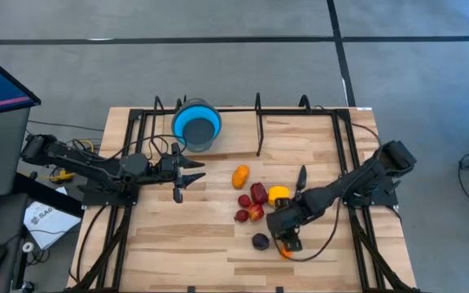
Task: Pick & Place Fruit
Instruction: Put the mangosteen into the blue strainer bowl on the shelf
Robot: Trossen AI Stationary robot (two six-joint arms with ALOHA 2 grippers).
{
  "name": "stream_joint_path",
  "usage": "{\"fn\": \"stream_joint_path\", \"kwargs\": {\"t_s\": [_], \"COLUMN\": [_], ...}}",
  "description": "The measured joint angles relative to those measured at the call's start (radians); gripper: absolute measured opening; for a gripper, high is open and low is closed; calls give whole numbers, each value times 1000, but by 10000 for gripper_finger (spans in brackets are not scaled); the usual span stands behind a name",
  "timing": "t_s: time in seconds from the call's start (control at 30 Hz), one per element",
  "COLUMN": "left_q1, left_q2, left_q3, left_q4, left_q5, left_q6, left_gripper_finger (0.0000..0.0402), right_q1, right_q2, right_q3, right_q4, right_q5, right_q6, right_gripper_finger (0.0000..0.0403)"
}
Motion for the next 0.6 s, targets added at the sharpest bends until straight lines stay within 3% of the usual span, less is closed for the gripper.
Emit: {"fn": "stream_joint_path", "kwargs": {"t_s": [0.2, 0.33, 0.6], "left_q1": [0, 0, -3], "left_q2": [111, 237, 381], "left_q3": [0, 35, 94], "left_q4": [100, 160, 130], "left_q5": [56, 59, 151], "left_q6": [67, 60, 60], "left_gripper_finger": [131, 144, 255], "right_q1": [-122, -229, -338], "right_q2": [-159, -150, 16], "right_q3": [0, 1, -1], "right_q4": [91, 279, 566], "right_q5": [5, 39, 28], "right_q6": [-74, -175, -254], "right_gripper_finger": [231, 229, 234]}}
